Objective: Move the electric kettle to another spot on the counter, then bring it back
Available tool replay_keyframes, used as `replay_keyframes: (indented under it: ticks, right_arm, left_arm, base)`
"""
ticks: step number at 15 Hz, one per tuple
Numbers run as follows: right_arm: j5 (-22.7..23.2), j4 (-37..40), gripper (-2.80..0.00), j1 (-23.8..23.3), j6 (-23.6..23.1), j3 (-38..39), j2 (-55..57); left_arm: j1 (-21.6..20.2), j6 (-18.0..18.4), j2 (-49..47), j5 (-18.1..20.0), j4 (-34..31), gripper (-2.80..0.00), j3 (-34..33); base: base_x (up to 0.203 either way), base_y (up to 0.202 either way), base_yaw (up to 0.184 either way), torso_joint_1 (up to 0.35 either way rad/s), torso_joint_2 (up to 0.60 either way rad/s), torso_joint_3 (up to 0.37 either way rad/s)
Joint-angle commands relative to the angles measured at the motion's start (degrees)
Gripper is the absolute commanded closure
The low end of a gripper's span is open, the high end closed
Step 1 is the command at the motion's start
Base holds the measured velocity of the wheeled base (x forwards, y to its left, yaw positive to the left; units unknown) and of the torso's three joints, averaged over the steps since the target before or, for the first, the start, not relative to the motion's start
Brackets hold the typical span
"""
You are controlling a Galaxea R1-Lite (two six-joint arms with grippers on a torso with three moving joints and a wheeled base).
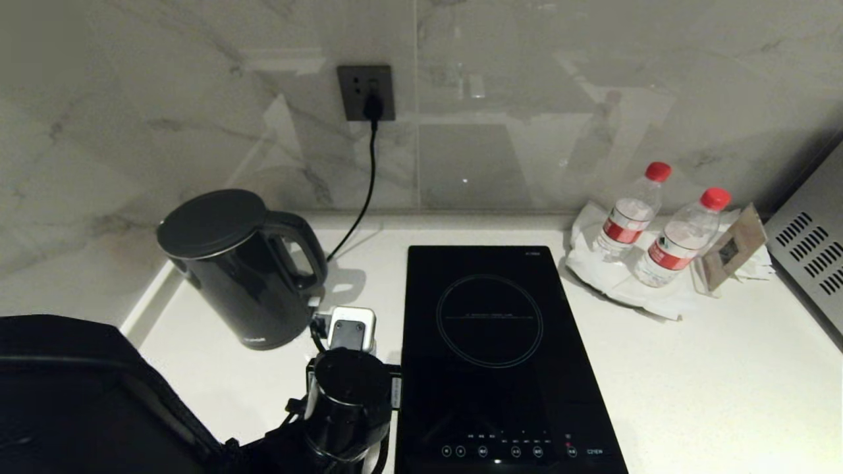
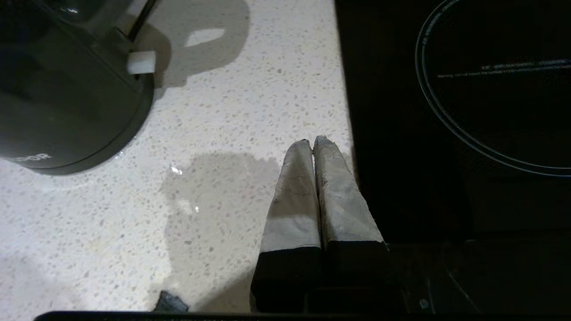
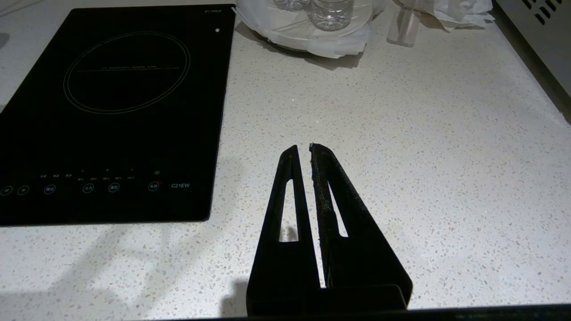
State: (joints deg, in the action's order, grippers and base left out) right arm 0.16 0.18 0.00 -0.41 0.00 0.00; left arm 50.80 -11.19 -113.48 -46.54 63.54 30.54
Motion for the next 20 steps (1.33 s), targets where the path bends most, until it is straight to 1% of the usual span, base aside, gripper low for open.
replay_keyframes:
  ticks: [1,3,7,8,9,12,13,15,18,20]
  right_arm:
    - [0.02,-0.01,0.00,0.00,-0.02,0.00,0.00]
    - [0.02,0.08,0.00,0.00,-0.02,0.00,0.00]
    - [0.02,-0.01,0.00,0.00,-0.02,0.00,0.00]
    - [0.02,0.06,0.00,0.00,-0.02,0.00,0.00]
    - [0.02,-0.01,0.00,0.00,-0.02,0.00,0.00]
    - [0.02,0.08,0.00,0.00,-0.02,0.00,0.00]
    - [0.02,0.00,0.00,0.00,-0.02,0.00,0.00]
    - [0.02,-0.01,0.00,0.00,-0.02,0.00,0.00]
    - [0.02,-0.01,0.00,0.00,-0.02,0.00,0.00]
    - [0.02,-0.01,0.00,0.00,-0.02,0.00,0.07]
  left_arm:
    - [-0.85,0.21,-4.05,0.07,0.45,-2.80,1.96]
    - [-1.91,0.85,-6.85,0.88,2.65,-2.80,3.48]
    - [-4.60,8.65,-13.49,2.63,14.98,-2.80,6.18]
    - [-5.72,10.66,-14.71,3.34,16.88,-2.80,7.74]
    - [-6.60,11.36,-15.35,4.36,17.39,-2.80,9.00]
    - [-8.21,11.69,-17.35,4.97,17.44,-2.80,11.06]
    - [-9.36,11.92,-18.03,5.08,17.49,-2.80,11.89]
    - [-11.30,12.15,-18.10,6.84,17.50,-2.80,12.35]
    - [-13.48,12.16,-17.38,7.59,17.50,-2.80,13.14]
    - [-14.76,12.20,-16.89,8.77,17.50,-2.80,13.14]
  base:
    - [0.000,0.000,0.000,0.000,0.00,0.000]
    - [0.000,0.000,0.000,0.000,0.00,0.000]
    - [0.000,0.000,0.000,0.000,0.00,0.000]
    - [0.000,0.000,0.000,0.000,0.00,0.000]
    - [0.000,0.000,0.000,0.000,0.00,0.000]
    - [0.000,0.000,0.000,0.000,0.00,0.000]
    - [0.000,0.000,0.000,0.000,0.00,0.000]
    - [0.000,0.000,0.000,0.000,0.00,0.000]
    - [0.000,0.000,0.000,0.000,0.00,0.000]
    - [0.000,0.000,0.000,0.000,0.00,0.000]
